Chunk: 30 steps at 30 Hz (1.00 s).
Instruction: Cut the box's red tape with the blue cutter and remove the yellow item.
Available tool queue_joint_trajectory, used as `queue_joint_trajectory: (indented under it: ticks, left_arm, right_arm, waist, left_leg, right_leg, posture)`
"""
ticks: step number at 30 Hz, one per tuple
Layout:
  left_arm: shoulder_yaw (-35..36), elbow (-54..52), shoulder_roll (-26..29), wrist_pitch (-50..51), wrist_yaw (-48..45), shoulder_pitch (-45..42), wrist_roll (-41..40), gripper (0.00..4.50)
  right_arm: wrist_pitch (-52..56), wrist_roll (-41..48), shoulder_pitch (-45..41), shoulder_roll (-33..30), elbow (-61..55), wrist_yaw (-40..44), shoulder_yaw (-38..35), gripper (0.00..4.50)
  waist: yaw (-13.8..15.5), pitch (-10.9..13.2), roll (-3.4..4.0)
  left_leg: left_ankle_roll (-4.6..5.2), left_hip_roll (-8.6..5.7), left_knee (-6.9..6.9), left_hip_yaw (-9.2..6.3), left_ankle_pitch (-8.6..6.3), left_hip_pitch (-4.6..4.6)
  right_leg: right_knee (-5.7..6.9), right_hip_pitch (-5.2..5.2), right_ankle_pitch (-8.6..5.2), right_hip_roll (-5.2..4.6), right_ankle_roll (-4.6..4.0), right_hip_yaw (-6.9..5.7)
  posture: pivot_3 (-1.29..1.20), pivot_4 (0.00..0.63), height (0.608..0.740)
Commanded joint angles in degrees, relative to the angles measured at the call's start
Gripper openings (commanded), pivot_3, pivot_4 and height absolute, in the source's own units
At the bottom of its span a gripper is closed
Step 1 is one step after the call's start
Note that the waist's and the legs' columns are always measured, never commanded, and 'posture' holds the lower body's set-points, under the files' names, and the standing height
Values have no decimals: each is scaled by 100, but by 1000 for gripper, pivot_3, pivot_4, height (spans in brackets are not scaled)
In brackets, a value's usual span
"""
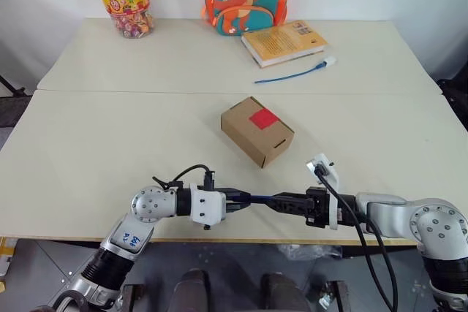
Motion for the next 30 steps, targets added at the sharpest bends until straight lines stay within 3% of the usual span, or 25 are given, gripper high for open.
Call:
queue_joint_trajectory:
  ticks: [1,6,9,12,17,19,22,25,30]
  left_arm:
    - [20,-214,18,-15,59,-39,7,452]
    - [30,-265,34,24,98,10,26,452]
    - [13,-274,44,20,97,30,16,452]
    - [-5,-291,42,33,99,35,21,452]
    - [-6,-308,68,81,27,64,-74,452]
    - [22,-441,69,237,-91,97,-337,1189]
    - [308,-847,77,1239,-82,240,-1039,2014]
    - [763,-1438,659,2660,-439,577,-2086,2937]
    - [1848,-1569,1539,3966,-625,1136,-3086,2971]
  right_arm:
    - [-67,-49,-14,86,-24,99,-4,1872]
    - [-77,-238,-20,172,-9,185,-9,1872]
    - [-99,-370,-44,251,13,244,4,1305]
    - [-88,-483,-52,308,27,317,-12,295]
    - [-91,-648,-57,361,43,459,-28,164]
    - [-86,-715,-65,362,53,559,-37,164]
    - [-16,-630,-75,224,-71,984,-112,164]
    - [56,-335,68,-124,-262,1499,-455,164]
    - [-95,-155,645,-929,-410,2665,-1438,164]
  waist:
    - [0,0,0]
    - [0,0,0]
    - [0,0,0]
    - [0,0,0]
    - [0,0,0]
    - [-1,0,0]
    - [-4,0,0]
    - [-29,1,-1]
    - [-93,3,-4]
  left_leg:
    - [0,0,0,1,0,0]
    - [-1,0,0,9,1,-1]
    - [-1,0,1,14,1,0]
    - [-1,1,1,19,0,0]
    - [-1,2,7,25,1,0]
    - [-1,2,10,27,0,0]
    - [0,2,14,29,0,0]
    - [5,8,15,27,-3,0]
    - [9,11,10,25,-5,1]
  right_leg:
    - [0,-1,0,0,0,1]
    - [8,-10,0,1,0,10]
    - [14,-15,0,1,0,12]
    - [20,-20,0,2,0,15]
    - [31,-26,0,1,0,17]
    - [34,-26,0,2,0,19]
    - [38,-27,0,2,0,23]
    - [42,-29,0,5,0,25]
    - [40,-29,0,8,0,25]
  posture:
    - [0,150,740]
    - [0,150,740]
    - [0,150,740]
    - [0,150,740]
    - [0,150,740]
    - [0,150,740]
    - [0,150,740]
    - [0,150,740]
    - [0,150,740]
